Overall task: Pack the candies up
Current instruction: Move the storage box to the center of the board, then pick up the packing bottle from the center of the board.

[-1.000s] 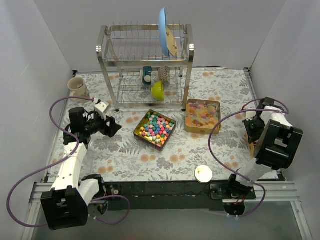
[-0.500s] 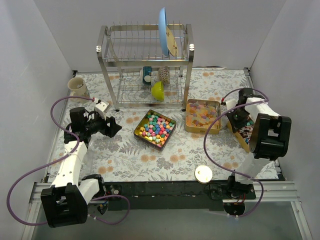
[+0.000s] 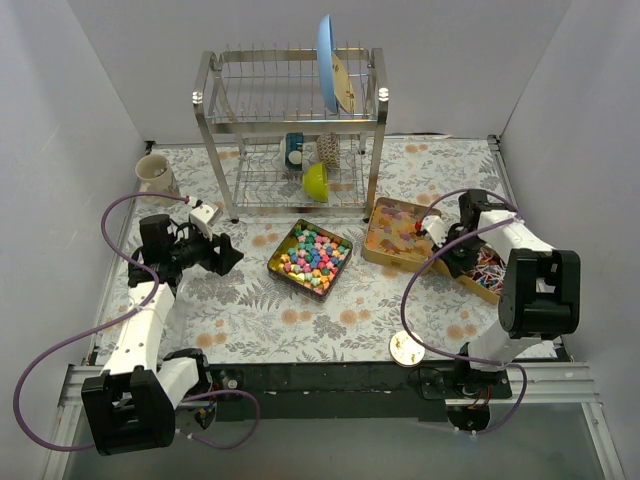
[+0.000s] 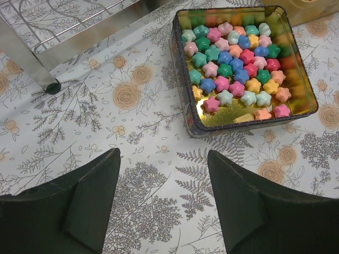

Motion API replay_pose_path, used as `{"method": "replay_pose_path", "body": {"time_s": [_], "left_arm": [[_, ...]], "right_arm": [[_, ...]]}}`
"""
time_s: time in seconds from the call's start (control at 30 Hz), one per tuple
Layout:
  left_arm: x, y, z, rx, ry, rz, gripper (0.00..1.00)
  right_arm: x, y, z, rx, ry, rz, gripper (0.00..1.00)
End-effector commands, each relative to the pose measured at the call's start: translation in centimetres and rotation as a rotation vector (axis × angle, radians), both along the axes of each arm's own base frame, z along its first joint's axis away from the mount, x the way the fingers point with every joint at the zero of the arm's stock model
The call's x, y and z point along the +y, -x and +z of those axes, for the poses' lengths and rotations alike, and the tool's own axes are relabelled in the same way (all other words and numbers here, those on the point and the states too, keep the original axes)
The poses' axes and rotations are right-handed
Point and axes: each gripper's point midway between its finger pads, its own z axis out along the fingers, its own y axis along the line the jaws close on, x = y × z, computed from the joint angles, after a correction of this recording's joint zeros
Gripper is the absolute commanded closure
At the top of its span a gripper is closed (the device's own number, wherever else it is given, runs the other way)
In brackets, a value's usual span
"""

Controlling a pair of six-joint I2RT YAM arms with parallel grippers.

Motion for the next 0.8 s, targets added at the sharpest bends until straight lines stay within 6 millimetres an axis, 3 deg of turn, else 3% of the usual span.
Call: {"method": "replay_pose_path", "body": {"time_s": [0.0,0.33,0.43,0.53,0.57,0.6,0.77], "left_arm": [[-0.1,0.1,0.3,-0.009,-0.001,-0.01,0.34],[-0.2,0.1,0.1,0.0,0.003,-0.009,0.34],[-0.1,0.1,0.2,-0.003,0.002,-0.002,0.34],[0.0,0.1,0.6,-0.008,0.001,0.004,0.34],[0.0,0.2,0.5,0.005,0.001,0.006,0.33],[0.1,0.1,0.9,-0.002,-0.004,0.012,0.33],[1.3,0.3,1.1,0.063,-0.077,0.04,0.25]], "right_arm": [[2.9,1.9,-0.1,-0.006,-0.073,0.281,0.99],[8.1,1.3,0.7,-0.068,-0.089,0.583,0.99],[8.7,1.7,0.5,-0.059,-0.07,0.631,0.99],[8.7,1.6,0.6,-0.009,-0.057,0.575,0.88],[8.8,1.8,0.7,0.023,-0.061,0.515,0.75],[8.7,2.1,0.7,0.06,-0.066,0.49,0.72],[10.0,0.6,6.0,-0.022,-0.166,0.41,0.6]]}}
